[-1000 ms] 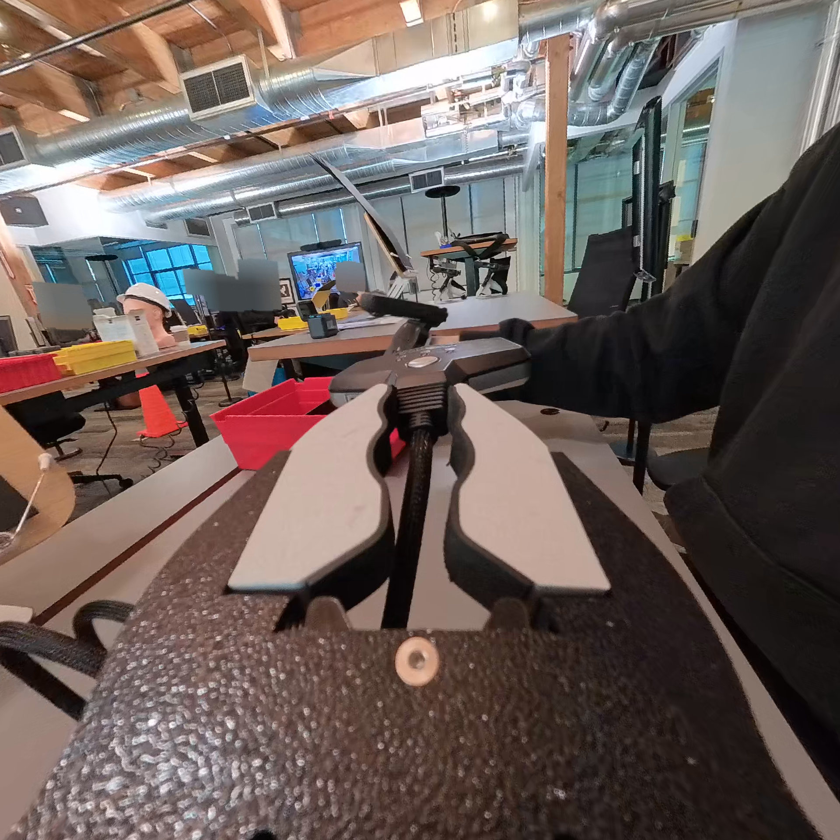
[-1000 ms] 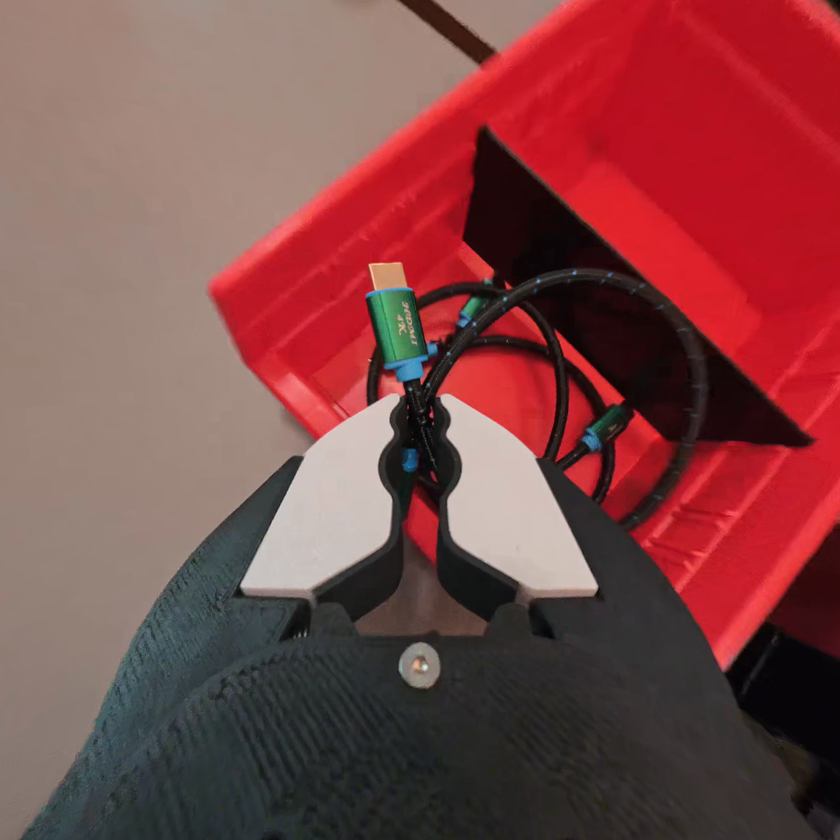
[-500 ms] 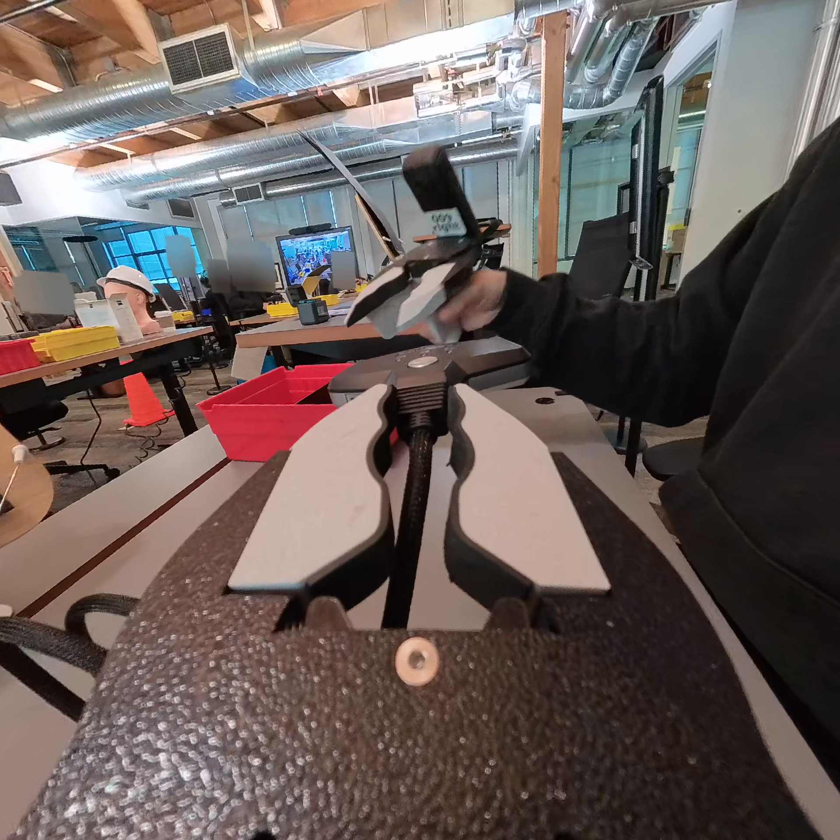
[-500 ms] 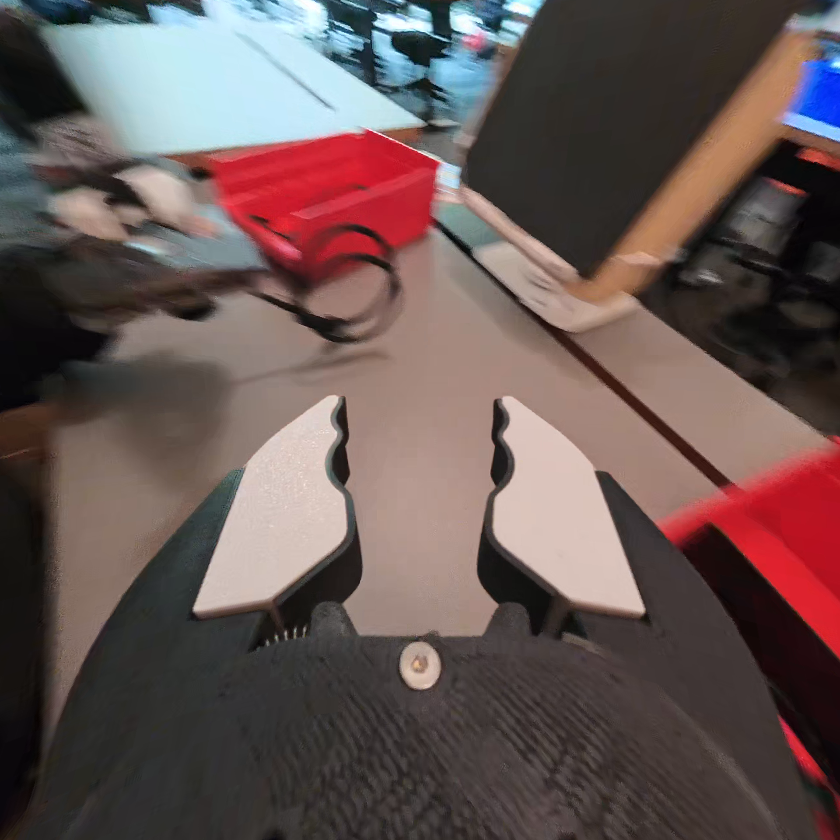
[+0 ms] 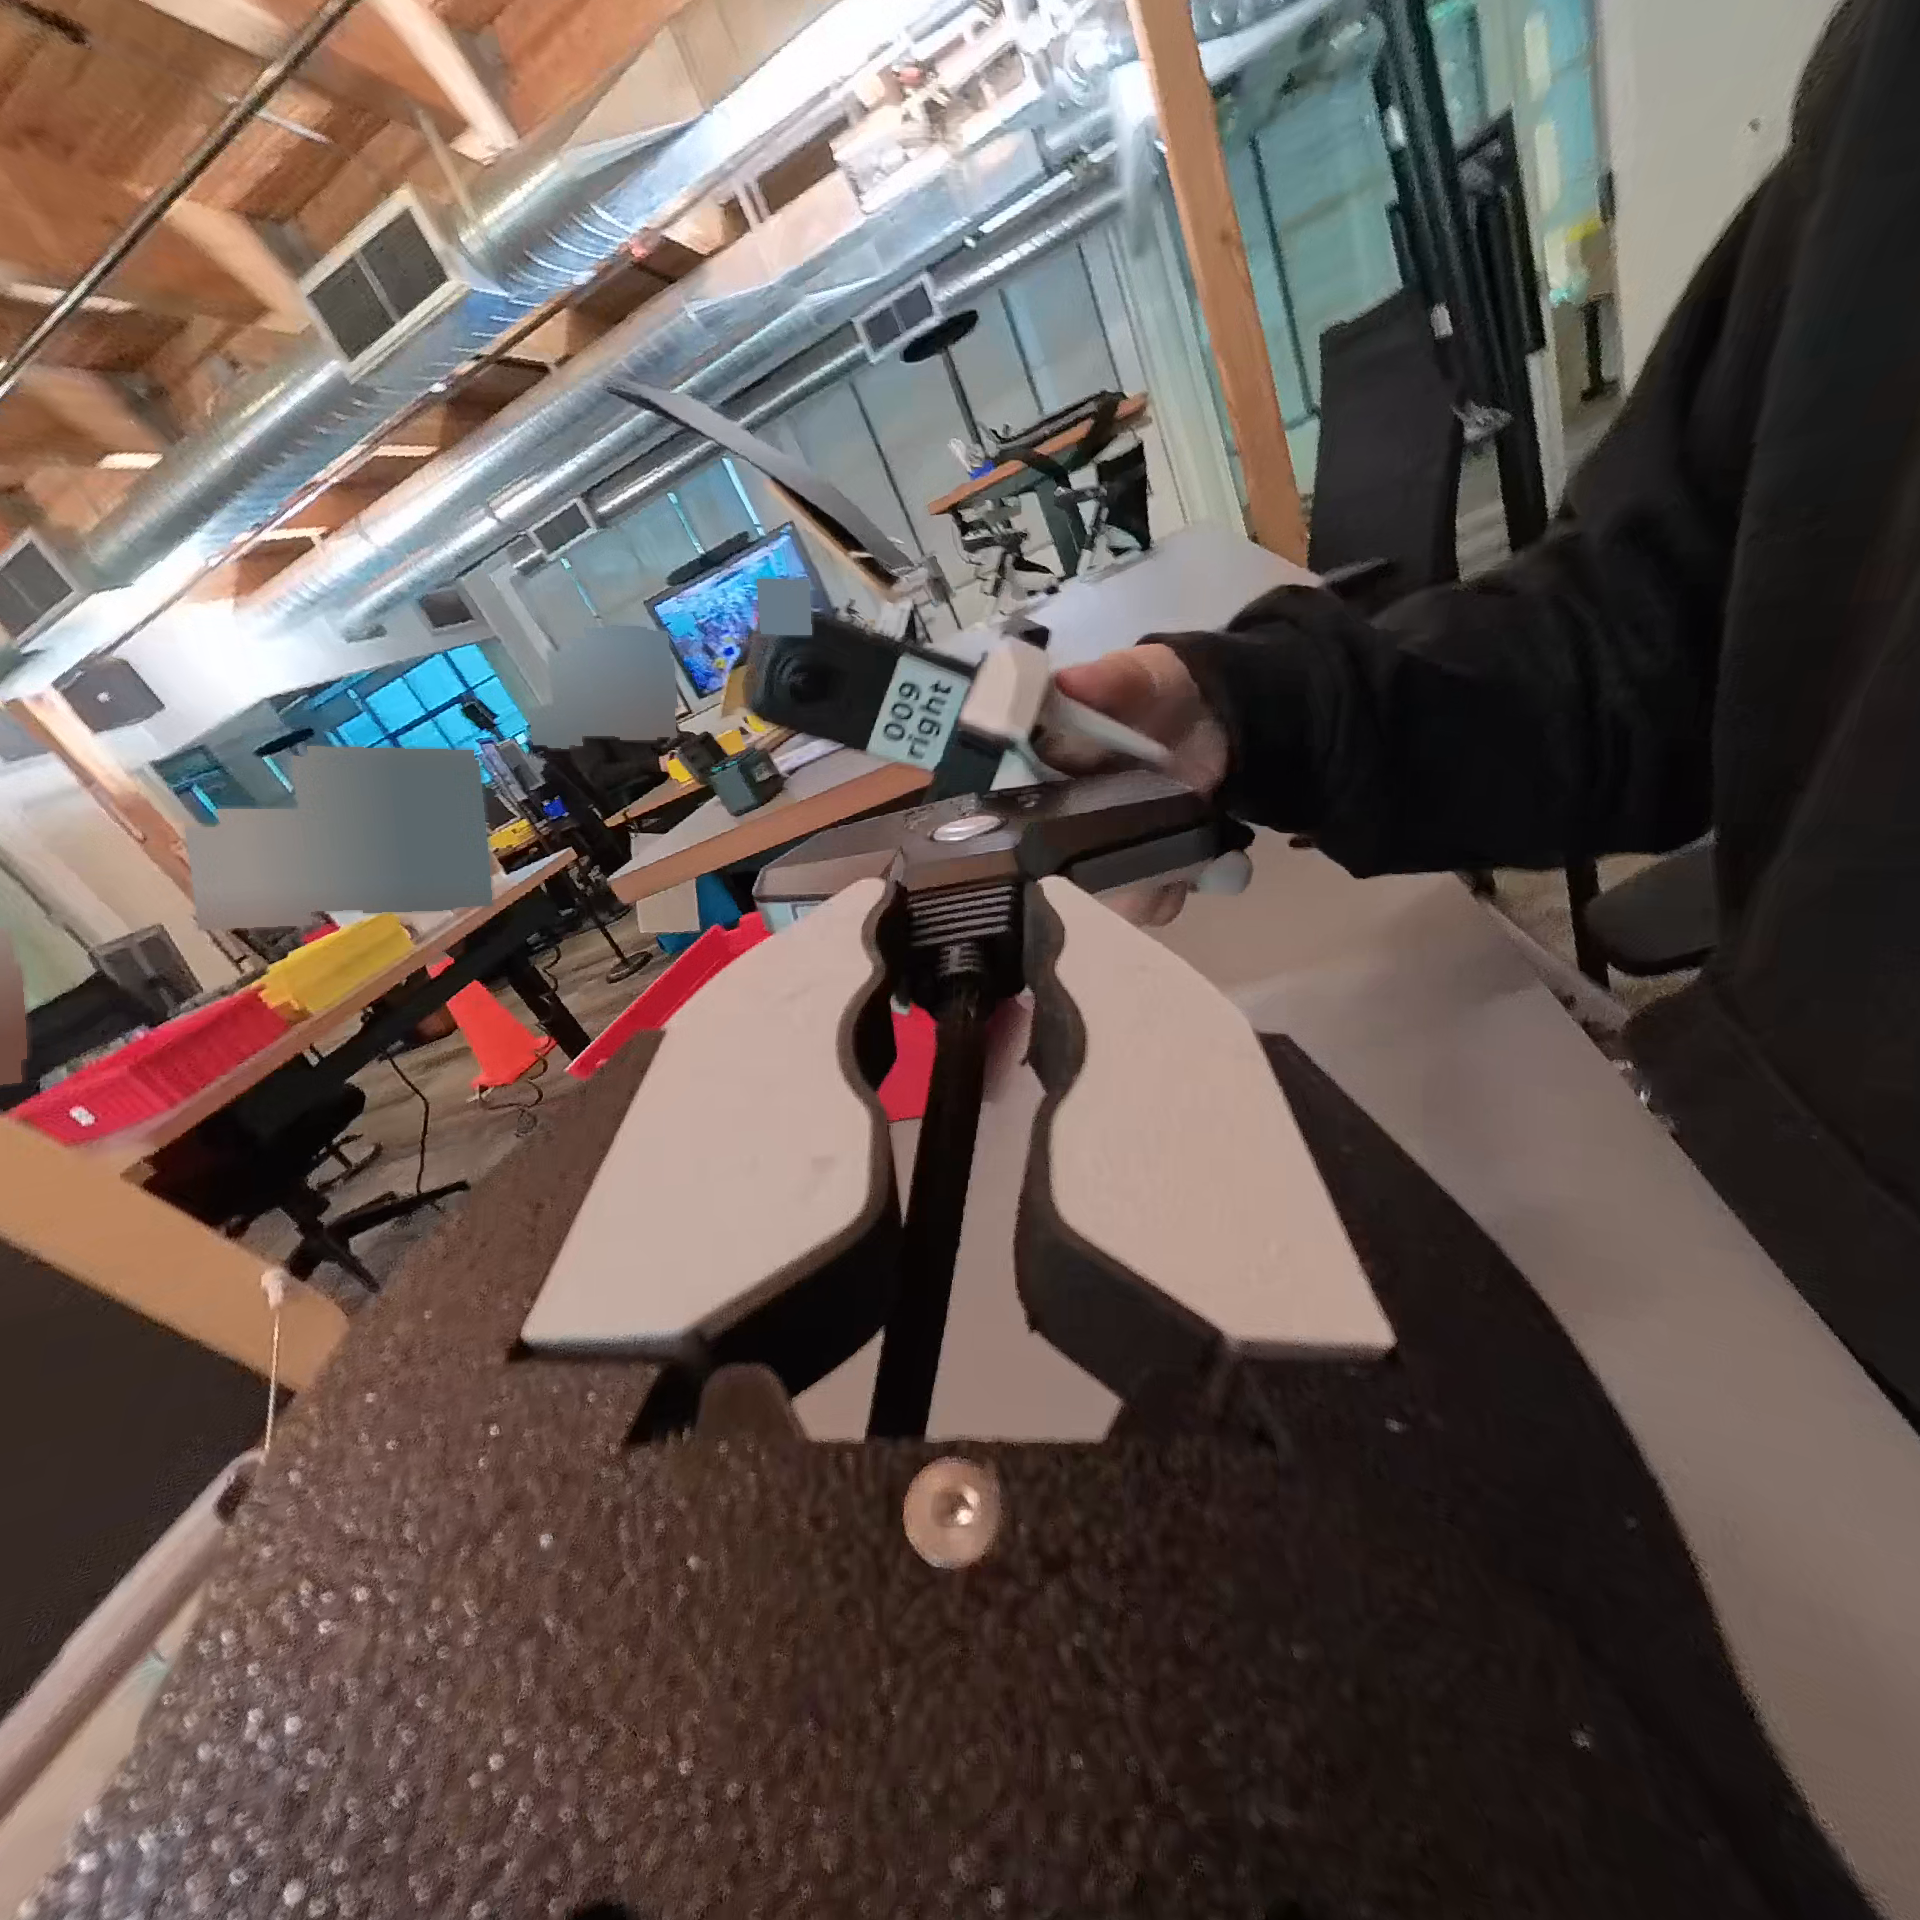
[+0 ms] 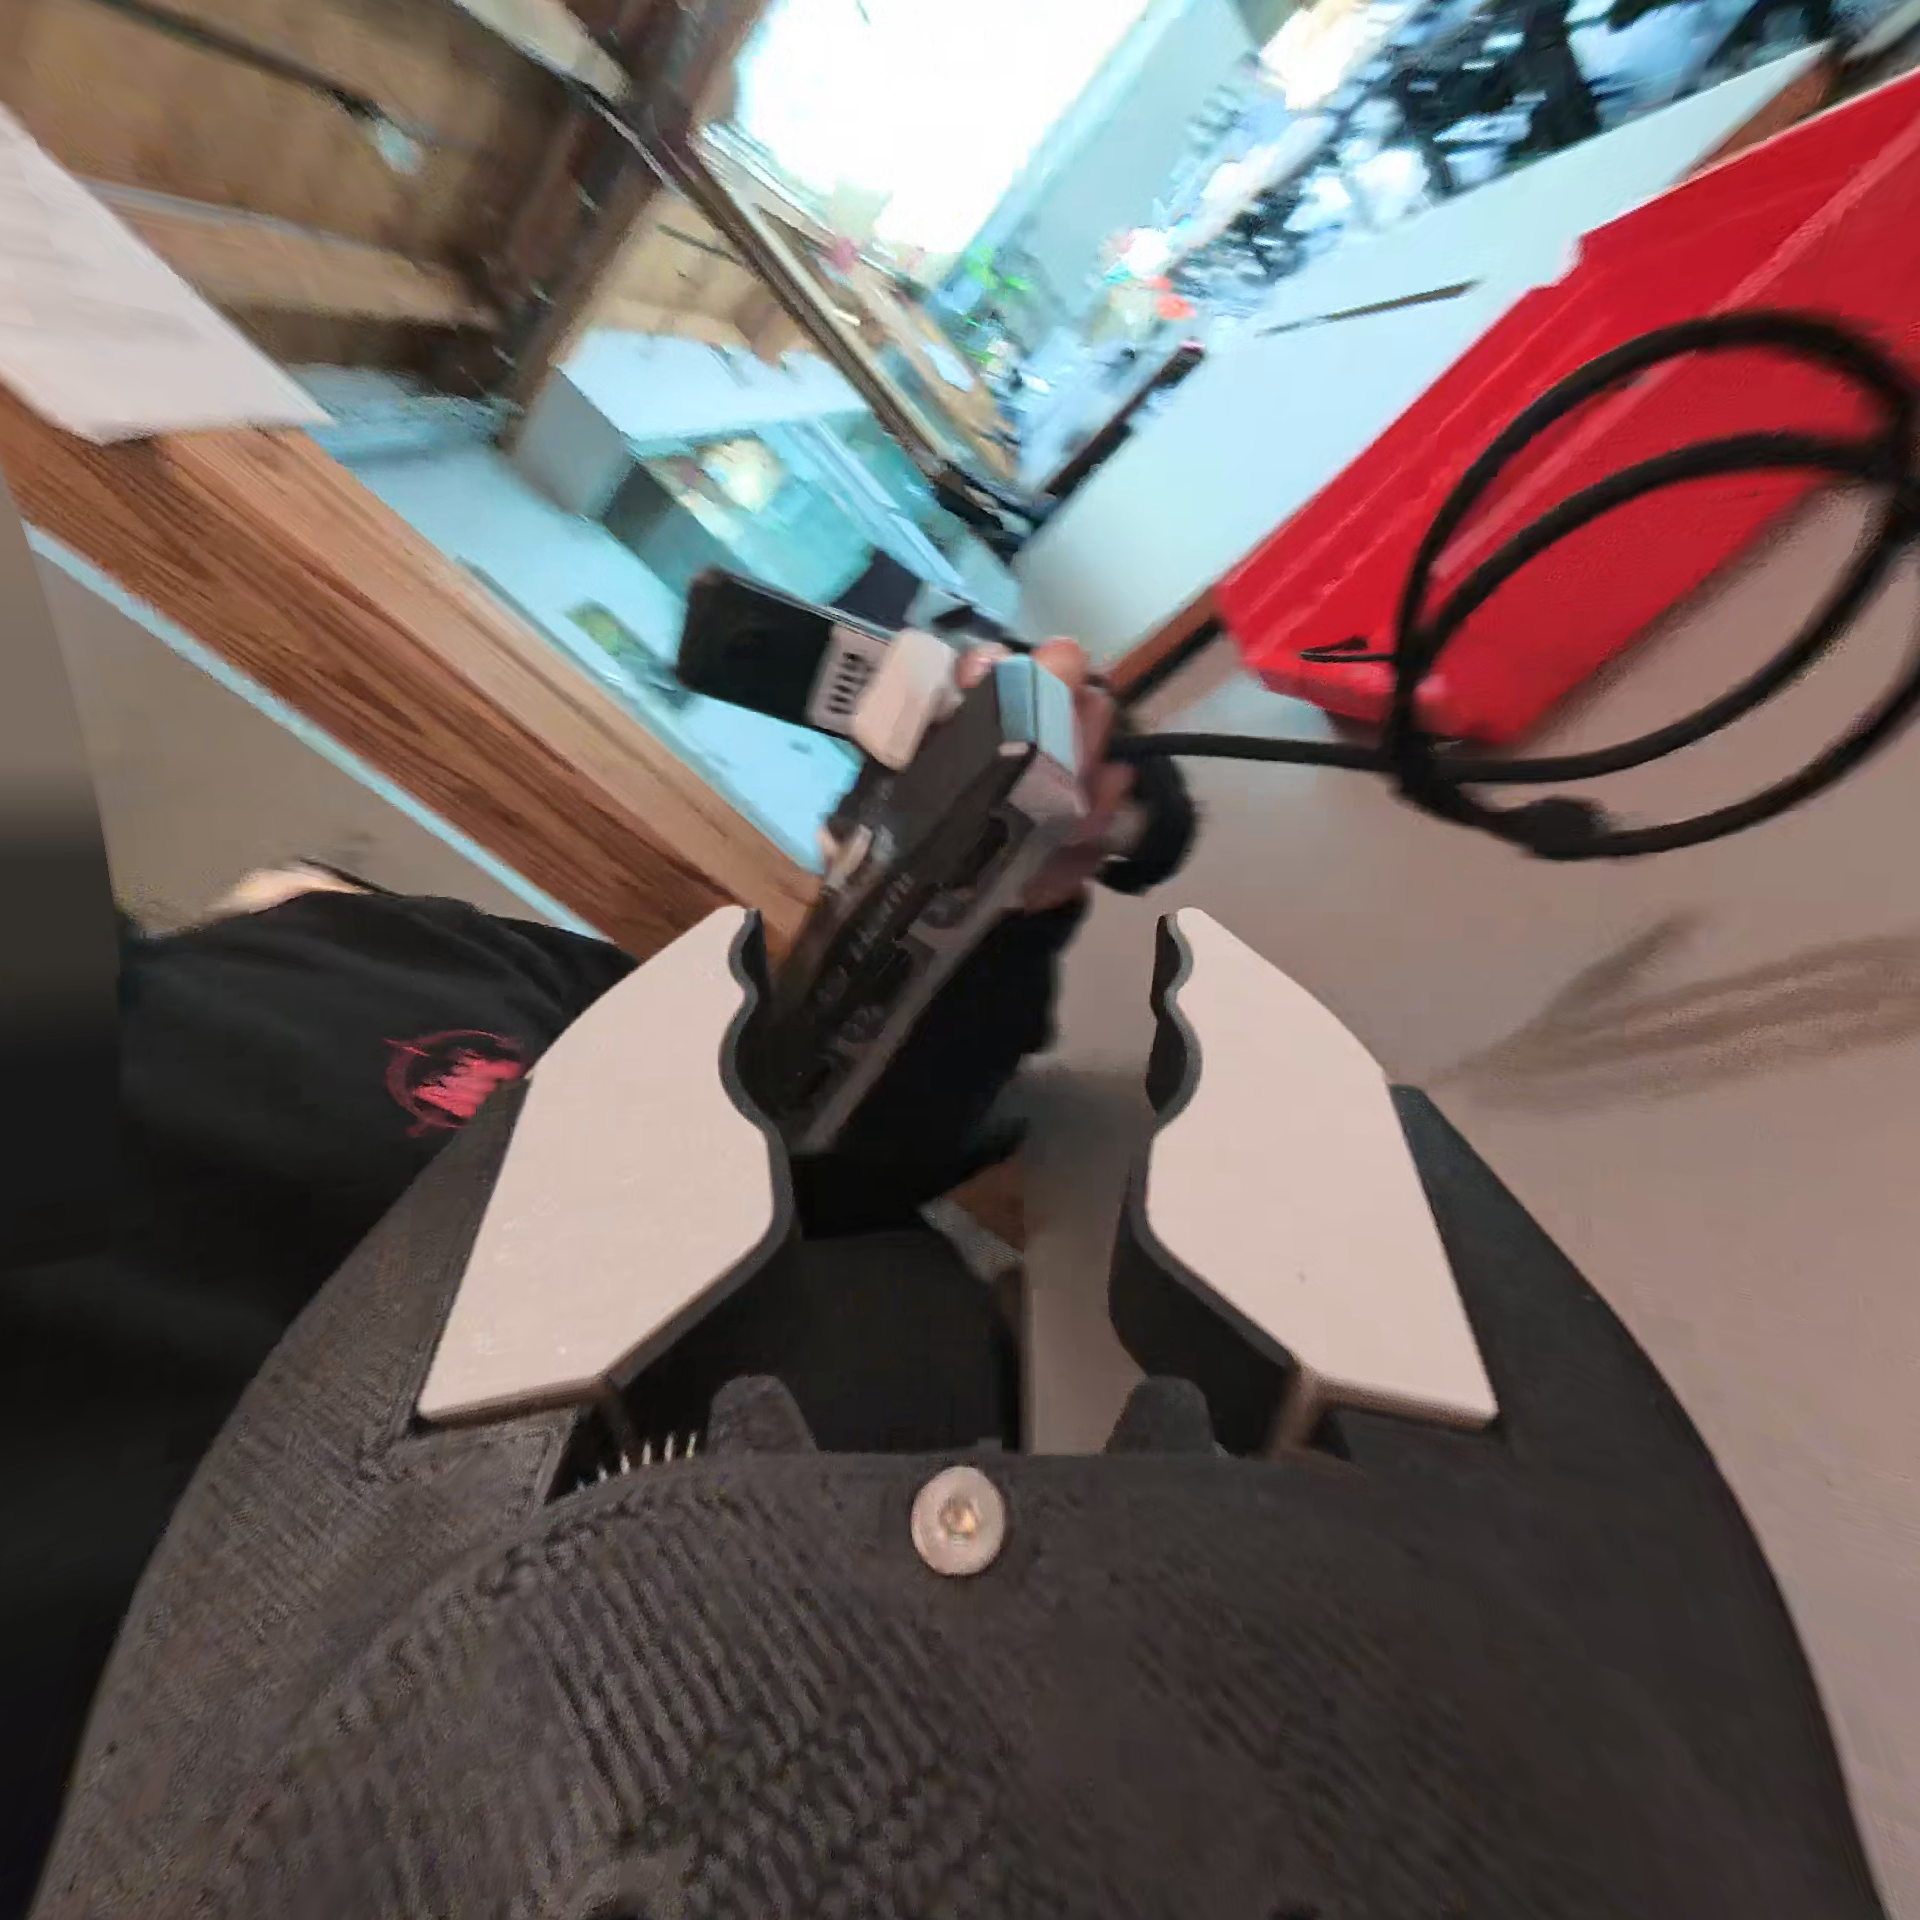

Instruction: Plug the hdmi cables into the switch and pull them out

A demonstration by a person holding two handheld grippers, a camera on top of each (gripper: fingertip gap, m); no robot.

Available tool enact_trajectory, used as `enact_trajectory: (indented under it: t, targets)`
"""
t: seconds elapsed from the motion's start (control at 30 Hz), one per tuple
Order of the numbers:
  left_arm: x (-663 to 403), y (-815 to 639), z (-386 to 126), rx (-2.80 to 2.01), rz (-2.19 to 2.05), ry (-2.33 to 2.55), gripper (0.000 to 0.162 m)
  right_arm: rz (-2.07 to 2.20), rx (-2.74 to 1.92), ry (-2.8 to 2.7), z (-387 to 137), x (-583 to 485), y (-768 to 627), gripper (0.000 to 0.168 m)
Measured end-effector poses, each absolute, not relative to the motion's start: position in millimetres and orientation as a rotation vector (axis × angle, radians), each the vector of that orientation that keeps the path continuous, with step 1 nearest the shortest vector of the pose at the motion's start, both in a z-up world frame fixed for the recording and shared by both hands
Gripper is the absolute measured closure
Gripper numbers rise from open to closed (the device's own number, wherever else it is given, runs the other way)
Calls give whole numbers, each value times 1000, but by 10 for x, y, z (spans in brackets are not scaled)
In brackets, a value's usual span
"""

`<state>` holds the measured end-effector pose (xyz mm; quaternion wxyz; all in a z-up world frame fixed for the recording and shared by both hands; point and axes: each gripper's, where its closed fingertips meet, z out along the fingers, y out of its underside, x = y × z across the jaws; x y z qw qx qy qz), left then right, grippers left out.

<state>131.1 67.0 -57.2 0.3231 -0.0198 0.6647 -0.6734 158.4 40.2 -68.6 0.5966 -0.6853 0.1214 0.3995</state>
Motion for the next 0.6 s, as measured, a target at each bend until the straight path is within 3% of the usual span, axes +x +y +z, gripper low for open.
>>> enact_trajectory:
  t: [0.13,0.33,0.37,0.6]
  targets:
    - [1329,563,-554,18,-1709,1768,141,1039,-1431,262,-536,1525,432,137]
    - [1491,576,-501,-117,-1722,1697,137,831,-1391,216,-401,1669,386,142]
    - [1493,585,-437,-132,-1750,1643,130,778,-1383,192,-345,1702,361,143]
    - [1421,859,-194,-187,-1735,1423,129,543,-1169,175,368,2235,-198,145]
